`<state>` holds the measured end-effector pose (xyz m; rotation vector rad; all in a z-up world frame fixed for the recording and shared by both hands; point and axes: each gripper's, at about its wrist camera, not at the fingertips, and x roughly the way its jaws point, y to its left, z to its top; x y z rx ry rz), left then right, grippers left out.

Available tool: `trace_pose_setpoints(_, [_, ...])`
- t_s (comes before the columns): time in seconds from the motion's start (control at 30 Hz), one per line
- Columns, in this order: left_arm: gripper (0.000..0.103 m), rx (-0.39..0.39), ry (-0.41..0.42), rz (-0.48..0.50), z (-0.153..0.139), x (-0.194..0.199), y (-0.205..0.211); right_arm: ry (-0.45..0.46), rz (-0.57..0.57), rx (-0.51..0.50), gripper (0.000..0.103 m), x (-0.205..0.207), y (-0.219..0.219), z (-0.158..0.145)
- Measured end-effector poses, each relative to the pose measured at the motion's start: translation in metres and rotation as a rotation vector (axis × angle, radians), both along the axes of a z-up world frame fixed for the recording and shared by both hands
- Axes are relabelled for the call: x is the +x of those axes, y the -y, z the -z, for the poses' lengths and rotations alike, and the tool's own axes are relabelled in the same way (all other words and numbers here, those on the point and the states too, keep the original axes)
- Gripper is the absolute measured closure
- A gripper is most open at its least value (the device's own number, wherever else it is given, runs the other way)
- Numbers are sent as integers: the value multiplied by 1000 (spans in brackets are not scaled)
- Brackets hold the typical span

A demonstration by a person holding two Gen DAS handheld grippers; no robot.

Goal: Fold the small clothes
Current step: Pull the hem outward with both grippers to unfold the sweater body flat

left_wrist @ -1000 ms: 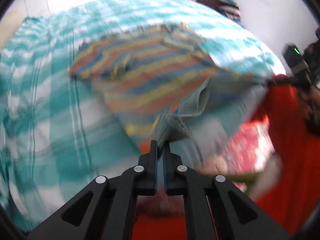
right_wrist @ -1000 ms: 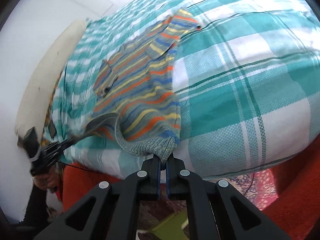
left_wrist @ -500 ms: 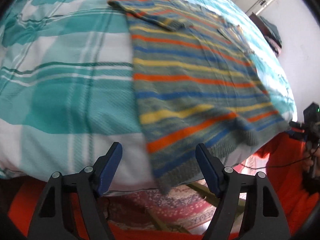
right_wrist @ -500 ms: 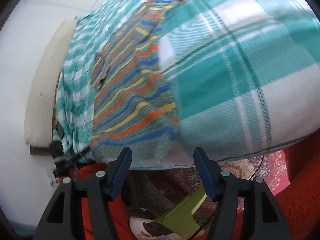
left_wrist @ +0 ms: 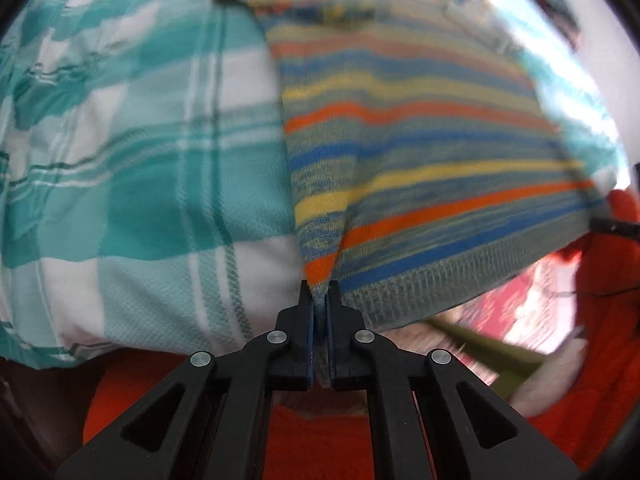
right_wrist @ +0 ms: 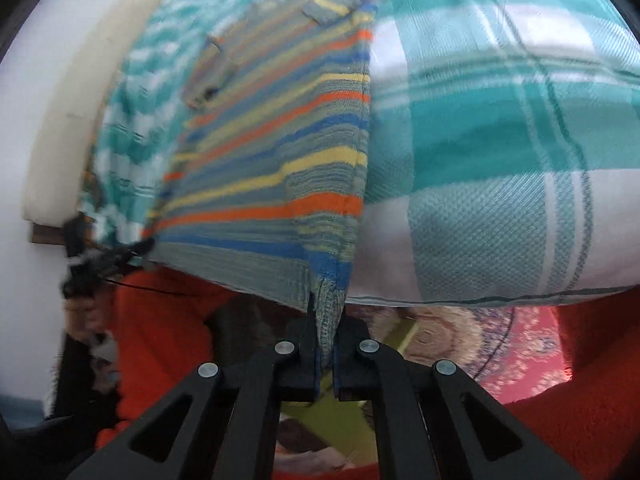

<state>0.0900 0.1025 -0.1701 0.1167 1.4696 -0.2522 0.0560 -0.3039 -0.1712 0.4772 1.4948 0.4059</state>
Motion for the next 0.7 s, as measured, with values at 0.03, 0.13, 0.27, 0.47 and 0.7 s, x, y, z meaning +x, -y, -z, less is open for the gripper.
trace_pose_setpoints(0.03, [100,57,-22,16,10,1,8,-36,16,-19,99,2,-1,13])
trace_pose_setpoints(0.13, [95,135,-28,16,16,4,23,-79,43,-79,94,0,1,25])
trace_pose_setpoints(0.27, [37,182,42,6,-5,-8,30,14,41,-213,58,-9,12,-9])
trace_pose_setpoints(0.47, [28,190,228,-89,-50,-29,36,337,1,-531,51,-14,8,-83])
trace_pose_setpoints(0.7, [26,150,356,-162,-73,-28,36,466,-56,-643,52,2,-21,-102])
